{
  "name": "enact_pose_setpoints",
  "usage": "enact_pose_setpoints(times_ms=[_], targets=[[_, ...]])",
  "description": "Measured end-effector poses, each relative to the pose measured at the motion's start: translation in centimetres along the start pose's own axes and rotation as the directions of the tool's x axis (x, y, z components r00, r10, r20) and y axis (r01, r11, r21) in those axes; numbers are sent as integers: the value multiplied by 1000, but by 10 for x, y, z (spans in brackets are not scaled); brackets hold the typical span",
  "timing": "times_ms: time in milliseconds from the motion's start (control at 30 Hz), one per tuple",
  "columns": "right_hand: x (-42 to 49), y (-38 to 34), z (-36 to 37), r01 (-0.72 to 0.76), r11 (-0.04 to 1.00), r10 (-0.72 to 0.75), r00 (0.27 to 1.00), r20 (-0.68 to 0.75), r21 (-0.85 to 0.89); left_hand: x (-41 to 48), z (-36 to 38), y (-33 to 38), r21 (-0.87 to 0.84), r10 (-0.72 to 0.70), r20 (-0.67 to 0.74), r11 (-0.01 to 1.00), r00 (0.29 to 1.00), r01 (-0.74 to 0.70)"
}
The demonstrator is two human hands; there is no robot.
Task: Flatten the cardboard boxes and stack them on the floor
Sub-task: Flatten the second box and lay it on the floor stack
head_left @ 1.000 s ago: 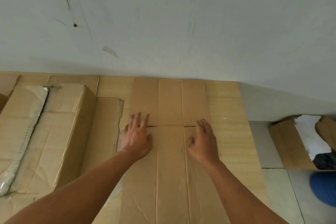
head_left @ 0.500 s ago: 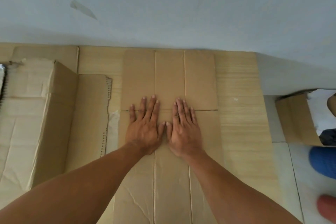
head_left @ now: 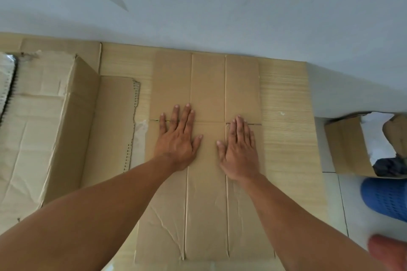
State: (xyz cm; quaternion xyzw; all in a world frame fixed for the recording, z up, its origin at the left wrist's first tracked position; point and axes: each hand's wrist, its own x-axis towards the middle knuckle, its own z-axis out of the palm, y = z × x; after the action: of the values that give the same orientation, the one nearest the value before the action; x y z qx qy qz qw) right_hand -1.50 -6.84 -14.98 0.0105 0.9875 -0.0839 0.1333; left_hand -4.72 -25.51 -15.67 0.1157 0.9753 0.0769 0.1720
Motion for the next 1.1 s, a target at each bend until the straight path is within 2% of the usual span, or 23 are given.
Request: enact_pose_setpoints(times_ms=[133,200,300,400,533,700,767,833,900,1000,1100], targets=[[-2,14,-21,45,997,-56,985,166,68,-5,-20,-6,-40,39,104,999,994,-35],[-13,20,-25,15,998,-23,989,147,55,-18,-29,-9,-45,-8,108,999,994,13],[-43,24,-22,-120,990,117,992,39,78,-54,-35,-14,-120,-147,78,981,986,155],[-80,21,-17,-305,939,308,951,4,159,-94,-34,-16,-240,-236,118,936,965,258],[-111,17,-16,-481,846,487,873,33,231,-125,-29,-12,-424,-409,117,803,905,418],[-106,28,-22,-597,717,580,797,165,360,-118,-41,-15,-544,-592,191,600,783,587],[-100,37,-28,-625,633,589,772,240,457,-115,-46,-20,-562,-626,238,534,742,631],[-98,43,-34,-624,562,566,769,298,543,-115,-48,-25,-631,-621,319,424,716,650],[-101,45,-37,-605,563,518,789,331,563,-120,-48,-28,-686,-591,371,345,716,641],[-110,45,-37,-558,631,468,828,309,539,-129,-44,-28,-709,-579,384,315,719,632],[-117,41,-43,-526,596,455,844,286,606,-133,-43,-20,-709,-570,376,331,731,623]])
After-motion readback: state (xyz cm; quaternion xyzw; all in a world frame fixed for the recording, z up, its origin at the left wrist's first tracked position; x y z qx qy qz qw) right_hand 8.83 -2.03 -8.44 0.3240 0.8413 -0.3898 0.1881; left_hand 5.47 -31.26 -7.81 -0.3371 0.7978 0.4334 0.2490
